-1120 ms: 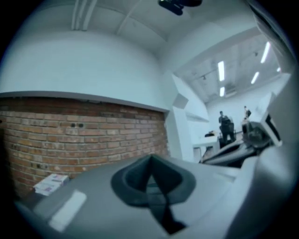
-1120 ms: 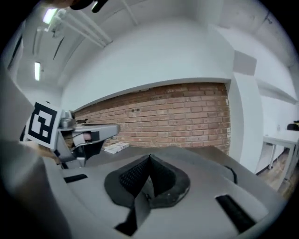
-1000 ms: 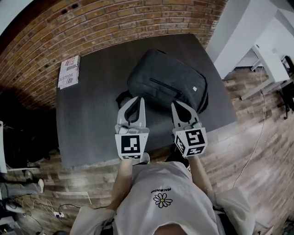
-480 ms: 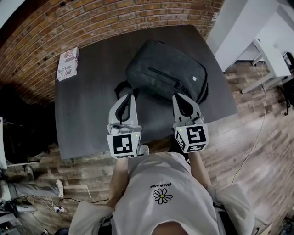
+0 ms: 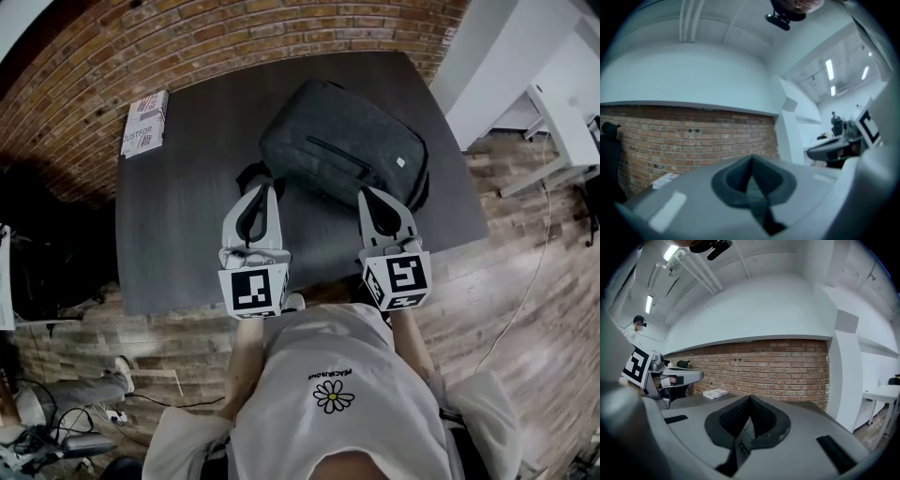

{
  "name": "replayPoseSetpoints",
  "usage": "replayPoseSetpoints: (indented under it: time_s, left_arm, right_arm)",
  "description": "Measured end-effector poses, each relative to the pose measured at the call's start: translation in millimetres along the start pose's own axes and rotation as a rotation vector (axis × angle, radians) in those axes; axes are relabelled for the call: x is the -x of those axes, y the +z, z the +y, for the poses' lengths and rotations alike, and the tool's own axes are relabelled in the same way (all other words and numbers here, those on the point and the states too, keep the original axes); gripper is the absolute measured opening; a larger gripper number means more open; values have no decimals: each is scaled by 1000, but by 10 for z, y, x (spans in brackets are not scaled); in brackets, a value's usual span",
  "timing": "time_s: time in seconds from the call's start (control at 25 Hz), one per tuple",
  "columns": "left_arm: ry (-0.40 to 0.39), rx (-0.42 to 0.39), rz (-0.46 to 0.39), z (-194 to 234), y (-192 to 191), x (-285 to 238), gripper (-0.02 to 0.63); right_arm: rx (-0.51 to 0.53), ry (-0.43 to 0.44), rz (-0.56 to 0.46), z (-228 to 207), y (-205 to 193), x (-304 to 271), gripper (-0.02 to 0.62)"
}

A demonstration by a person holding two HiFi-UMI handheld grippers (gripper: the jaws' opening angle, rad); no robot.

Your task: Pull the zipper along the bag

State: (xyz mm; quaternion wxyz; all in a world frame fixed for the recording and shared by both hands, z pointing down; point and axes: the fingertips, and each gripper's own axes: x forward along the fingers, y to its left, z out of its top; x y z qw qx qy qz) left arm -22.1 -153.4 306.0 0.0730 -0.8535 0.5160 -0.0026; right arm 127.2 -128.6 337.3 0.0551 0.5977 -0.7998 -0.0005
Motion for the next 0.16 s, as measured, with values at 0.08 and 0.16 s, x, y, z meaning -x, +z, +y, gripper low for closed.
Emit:
replayPoseSetpoints:
  time_s: [0.08,0.16]
  left_arm:
    - [-2,-17,20,-4,-43,10,0]
    - [1,-29,32,5,-69,17,0]
  right_arm:
    - [2,4,0,-14,5,0,-2]
    - [6,8,-2,-23,16,-6,-2]
